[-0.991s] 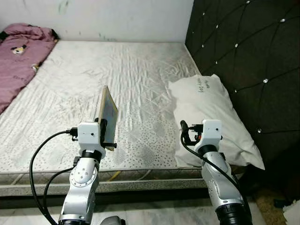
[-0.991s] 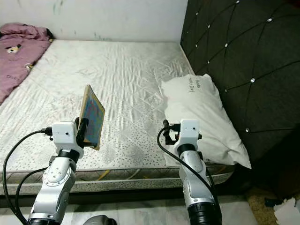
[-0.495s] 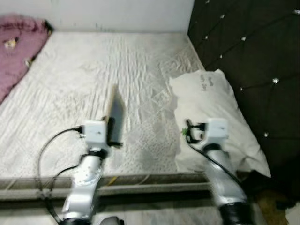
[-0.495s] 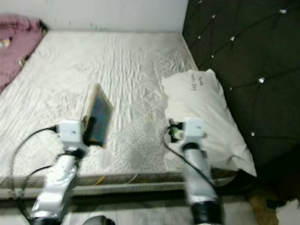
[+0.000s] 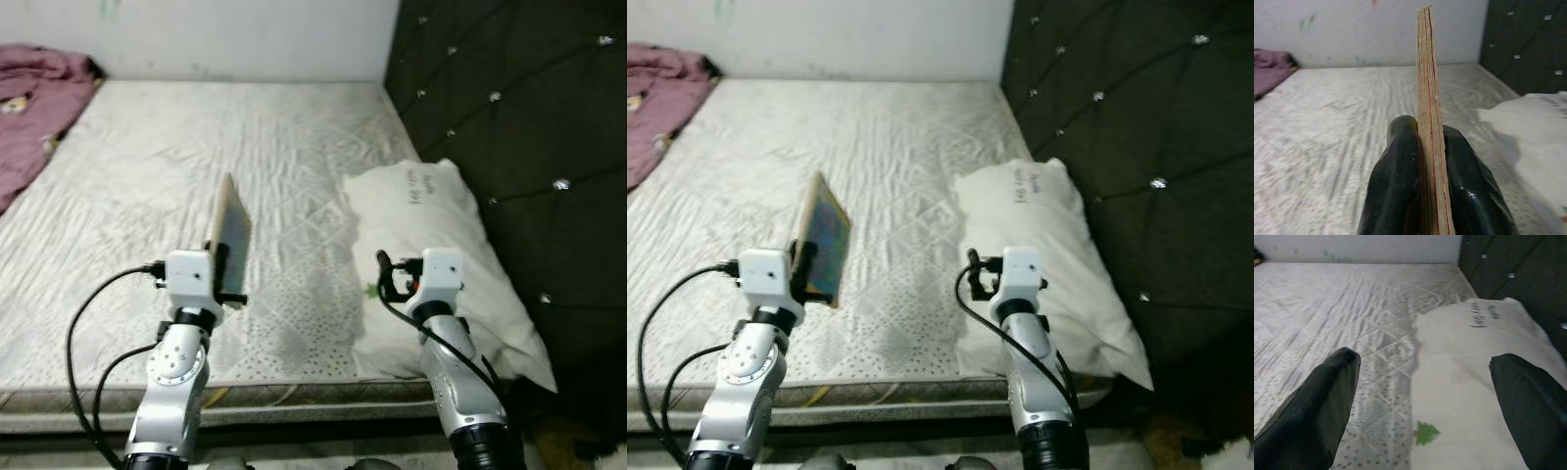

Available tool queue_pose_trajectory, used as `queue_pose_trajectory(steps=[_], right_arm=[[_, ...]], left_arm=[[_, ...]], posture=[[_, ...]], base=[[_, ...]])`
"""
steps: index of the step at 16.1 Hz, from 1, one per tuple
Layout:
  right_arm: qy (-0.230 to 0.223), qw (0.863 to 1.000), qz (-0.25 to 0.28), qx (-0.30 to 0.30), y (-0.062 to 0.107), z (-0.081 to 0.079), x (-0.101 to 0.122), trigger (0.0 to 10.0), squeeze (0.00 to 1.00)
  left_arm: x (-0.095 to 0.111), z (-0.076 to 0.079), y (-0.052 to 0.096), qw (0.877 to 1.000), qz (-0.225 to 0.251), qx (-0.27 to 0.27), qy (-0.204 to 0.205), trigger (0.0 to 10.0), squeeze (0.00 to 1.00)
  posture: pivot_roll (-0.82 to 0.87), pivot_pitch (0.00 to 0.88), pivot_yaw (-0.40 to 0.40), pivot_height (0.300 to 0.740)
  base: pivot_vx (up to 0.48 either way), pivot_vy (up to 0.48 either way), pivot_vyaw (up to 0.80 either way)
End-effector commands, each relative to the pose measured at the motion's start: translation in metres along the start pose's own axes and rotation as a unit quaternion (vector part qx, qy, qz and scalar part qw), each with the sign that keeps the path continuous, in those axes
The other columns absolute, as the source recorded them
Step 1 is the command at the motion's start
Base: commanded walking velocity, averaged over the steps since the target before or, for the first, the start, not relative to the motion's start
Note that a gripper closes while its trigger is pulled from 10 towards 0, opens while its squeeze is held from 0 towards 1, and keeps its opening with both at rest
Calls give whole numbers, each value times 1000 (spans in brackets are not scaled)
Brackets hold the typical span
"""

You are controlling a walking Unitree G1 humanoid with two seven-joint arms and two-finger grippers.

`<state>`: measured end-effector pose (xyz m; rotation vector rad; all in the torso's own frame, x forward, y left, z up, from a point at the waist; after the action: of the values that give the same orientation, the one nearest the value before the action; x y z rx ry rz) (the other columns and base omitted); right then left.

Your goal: Clean up the room

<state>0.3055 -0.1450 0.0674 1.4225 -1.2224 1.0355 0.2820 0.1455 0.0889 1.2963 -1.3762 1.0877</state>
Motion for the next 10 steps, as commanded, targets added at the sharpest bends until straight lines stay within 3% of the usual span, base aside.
queue_pose_trajectory(steps=[1,7,10], right_arm=[[-2,1000,6,-4,-1,3,5,10000,0],[-3,1000,21,4,2,1,13,10000,0],[-5,1000,27,4,4,1,16,10000,0]], left_arm=[[9,0,-2,1000,19,3,-3,10000,0],[7,-10,3,1000,18,17,-13,10000,0],[12,-18,11,998,37,15,-42,10000,0]], posture=[[1,0,-14,740],[10,0,-15,740],[20,0,-13,740]], base=[[0,0,0],[0,0,0],[0,0,0]])
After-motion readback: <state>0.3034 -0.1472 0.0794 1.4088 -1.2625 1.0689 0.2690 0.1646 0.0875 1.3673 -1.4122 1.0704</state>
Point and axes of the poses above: a point about 5 cm out from each wrist's last joint towards the gripper, its own y axis pointing back from the gripper into the wrist, its own x axis along the axis of the wrist's last joint, z = x × y, the point moved 2 cm from there along -y, pointing out of the wrist towards the gripper, and after that the axes turned 9 degrees about -y, right-handed, at the moved point
